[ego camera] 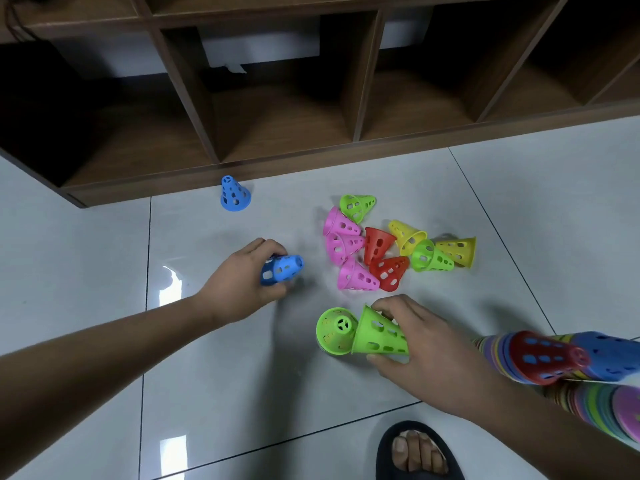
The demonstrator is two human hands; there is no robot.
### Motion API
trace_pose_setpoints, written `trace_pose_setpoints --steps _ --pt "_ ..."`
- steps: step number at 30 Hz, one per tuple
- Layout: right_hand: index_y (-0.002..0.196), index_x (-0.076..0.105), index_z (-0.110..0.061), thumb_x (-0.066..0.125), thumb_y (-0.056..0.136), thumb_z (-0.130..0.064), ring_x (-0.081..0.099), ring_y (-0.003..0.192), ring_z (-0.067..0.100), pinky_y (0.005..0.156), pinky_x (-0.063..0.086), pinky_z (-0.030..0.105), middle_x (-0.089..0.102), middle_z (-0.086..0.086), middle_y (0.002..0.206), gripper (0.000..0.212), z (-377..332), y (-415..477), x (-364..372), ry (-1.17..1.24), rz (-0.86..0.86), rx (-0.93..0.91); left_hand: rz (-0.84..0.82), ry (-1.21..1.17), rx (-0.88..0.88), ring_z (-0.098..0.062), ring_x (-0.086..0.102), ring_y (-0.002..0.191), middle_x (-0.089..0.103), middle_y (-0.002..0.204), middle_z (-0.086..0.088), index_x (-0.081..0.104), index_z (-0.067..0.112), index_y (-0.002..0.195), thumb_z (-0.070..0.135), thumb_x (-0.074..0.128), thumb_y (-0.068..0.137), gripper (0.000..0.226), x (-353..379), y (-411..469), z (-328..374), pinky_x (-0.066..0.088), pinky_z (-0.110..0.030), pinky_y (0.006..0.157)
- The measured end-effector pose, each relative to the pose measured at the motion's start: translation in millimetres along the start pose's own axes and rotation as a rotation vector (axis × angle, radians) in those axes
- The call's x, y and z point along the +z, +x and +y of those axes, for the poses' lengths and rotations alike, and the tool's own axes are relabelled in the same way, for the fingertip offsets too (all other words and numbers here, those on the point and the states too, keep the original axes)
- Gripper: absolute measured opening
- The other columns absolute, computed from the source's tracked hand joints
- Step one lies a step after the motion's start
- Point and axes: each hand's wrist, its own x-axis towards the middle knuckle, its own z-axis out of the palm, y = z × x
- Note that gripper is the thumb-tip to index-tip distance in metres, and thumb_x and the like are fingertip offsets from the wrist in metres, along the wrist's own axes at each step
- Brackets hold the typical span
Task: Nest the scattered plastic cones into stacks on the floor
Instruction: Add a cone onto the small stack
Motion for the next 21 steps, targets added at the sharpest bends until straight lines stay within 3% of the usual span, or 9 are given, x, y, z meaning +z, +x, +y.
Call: trace_pose_setpoints --steps 6,9,12,16,21 --pt "0.119 0.054 -0.043 0.073 0.082 -0.058 0.061 0.091 0.009 0.079 0.054 0.033 0.058 -0.021 0.112 0.045 -13.1 7.3 -1.0 0.113 0.052 -0.021 0.026 -0.272 0.081 -0.012 0.065 0.111 0.069 0.118 0.015 0.058 0.034 0.121 0.042 0.08 0.093 0.037 -7.2 -28.3 64.7 0.051 -0.03 0.097" --pt "0.122 0.057 -0.042 0.082 0.081 -0.049 0.059 0.09 0.006 0.073 0.045 0.014 0.057 -0.028 0.108 0.048 -14.9 8.8 0.3 0.144 0.084 -0.003 0.027 -0.332 0.158 -0.014 0.066 0.112 0.07 0.119 0.015 0.06 0.029 0.124 0.038 0.08 0.094 0.037 -0.4 -38.7 81.8 0.051 -0.026 0.097" --pt "0.122 0.061 -0.039 0.086 0.081 -0.04 0.058 0.091 0.002 0.072 0.04 0.008 0.059 -0.025 0.103 0.048 -14.0 7.7 2.9 0.18 0.083 0.003 0.06 -0.377 0.19 -0.017 0.067 0.115 0.07 0.122 0.013 0.06 0.024 0.127 0.033 0.08 0.096 0.038 6.1 -43.9 89.4 0.05 -0.026 0.097" --pt "0.121 0.064 -0.035 0.085 0.085 -0.031 0.057 0.089 0.0 0.073 0.041 0.007 0.061 -0.02 0.093 0.043 -11.0 5.6 6.9 0.195 0.101 0.016 0.089 -0.402 0.226 -0.019 0.067 0.115 0.07 0.125 0.01 0.058 0.023 0.129 0.035 0.078 0.096 0.04 8.1 -42.9 92.9 0.052 -0.033 0.098" --pt "0.121 0.064 -0.035 0.077 0.09 -0.017 0.061 0.094 0.003 0.074 0.046 0.013 0.067 -0.018 0.098 0.037 4.9 14.8 11.9 0.246 0.131 0.048 -0.057 -0.257 0.24 -0.01 0.064 0.111 0.064 0.121 0.018 0.057 0.031 0.13 0.048 0.078 0.095 0.043 23.9 -39.7 86.1 0.053 -0.035 0.096"
